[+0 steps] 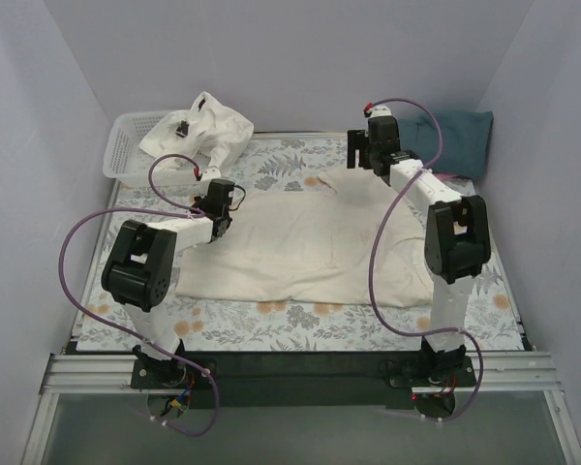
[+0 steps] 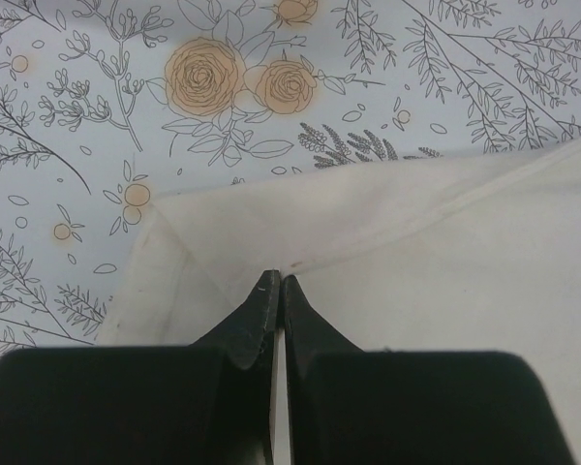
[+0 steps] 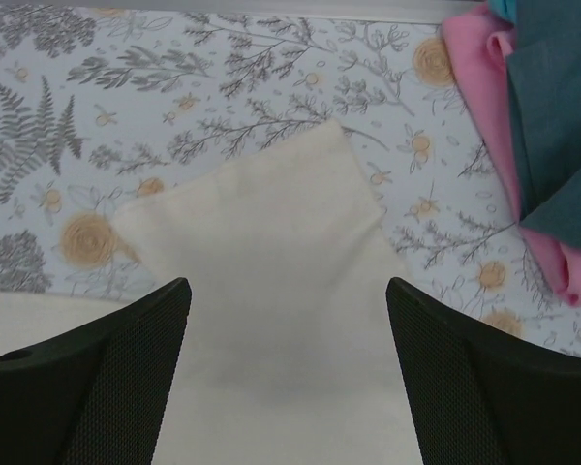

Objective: Fold and stack the t-shirts
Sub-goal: Fold the tshirt

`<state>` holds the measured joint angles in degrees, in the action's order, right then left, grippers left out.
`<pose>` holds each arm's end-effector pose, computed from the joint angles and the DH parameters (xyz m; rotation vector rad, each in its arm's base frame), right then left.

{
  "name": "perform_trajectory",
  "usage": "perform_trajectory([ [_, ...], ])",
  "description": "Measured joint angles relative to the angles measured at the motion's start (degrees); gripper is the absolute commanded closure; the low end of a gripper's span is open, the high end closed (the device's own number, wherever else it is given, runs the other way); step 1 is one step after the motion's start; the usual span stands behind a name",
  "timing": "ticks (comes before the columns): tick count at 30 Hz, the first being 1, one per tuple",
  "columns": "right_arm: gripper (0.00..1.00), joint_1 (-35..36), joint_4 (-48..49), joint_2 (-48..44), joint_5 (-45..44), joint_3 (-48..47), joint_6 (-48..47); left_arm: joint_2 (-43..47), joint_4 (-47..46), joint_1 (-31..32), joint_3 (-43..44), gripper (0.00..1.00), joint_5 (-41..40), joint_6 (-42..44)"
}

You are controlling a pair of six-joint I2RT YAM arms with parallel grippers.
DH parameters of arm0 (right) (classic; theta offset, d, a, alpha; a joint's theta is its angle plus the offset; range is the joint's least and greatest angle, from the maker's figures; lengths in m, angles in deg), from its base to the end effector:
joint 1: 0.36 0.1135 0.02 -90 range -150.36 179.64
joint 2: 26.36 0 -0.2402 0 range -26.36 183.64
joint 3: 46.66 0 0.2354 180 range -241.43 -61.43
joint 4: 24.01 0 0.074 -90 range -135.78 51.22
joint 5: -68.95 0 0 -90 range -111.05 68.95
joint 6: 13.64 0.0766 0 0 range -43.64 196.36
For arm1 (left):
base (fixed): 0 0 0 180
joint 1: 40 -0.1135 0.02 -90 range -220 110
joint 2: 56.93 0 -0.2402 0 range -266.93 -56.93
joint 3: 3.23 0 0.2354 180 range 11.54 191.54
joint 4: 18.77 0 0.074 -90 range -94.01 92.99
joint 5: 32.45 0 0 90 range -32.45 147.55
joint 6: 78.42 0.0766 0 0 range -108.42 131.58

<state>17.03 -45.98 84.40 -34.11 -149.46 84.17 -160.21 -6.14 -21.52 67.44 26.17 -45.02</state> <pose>0.4509 0.1231 0.2314 -0.0364 2.0782 0.0299 0.3651 -0.0800 0.1214 -0.9625 2.0036 -0.0622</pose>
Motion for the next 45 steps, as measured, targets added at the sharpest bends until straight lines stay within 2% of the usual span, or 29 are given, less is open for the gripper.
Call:
perform_trajectory([
  [7,0.27,-4.3,0.0,16.8,3.8,-15.5,-3.8,0.0,0.0,0.0,-0.1,1.00,0.6,0.0],
  [16,0.28,-8.6,-0.5,29.8,11.1,-28.8,-6.1,0.0,0.0,0.0,-0.1,1.00,0.6,0.0],
  [30,0.37,-8.0,-2.5,34.9,17.1,-33.6,-8.9,-0.4,0.2,0.0,0.0,1.00,0.7,0.0],
  [34,0.48,-8.0,-3.4,37.0,18.2,-37.7,-9.3,-0.4,0.2,0.0,0.0,1.00,0.7,0.0],
  [41,0.54,-8.0,-3.4,38.6,18.8,-39.4,-9.2,-0.4,0.4,0.0,0.0,1.00,0.7,0.2],
  [44,0.58,-8.0,-3.4,38.6,18.6,-39.4,-9.1,-0.4,0.4,0.0,0.0,1.00,0.6,0.2],
  [45,0.62,-8.0,-3.4,38.6,18.5,-39.4,-9.2,-0.4,0.4,0.0,0.0,1.00,0.7,0.2],
])
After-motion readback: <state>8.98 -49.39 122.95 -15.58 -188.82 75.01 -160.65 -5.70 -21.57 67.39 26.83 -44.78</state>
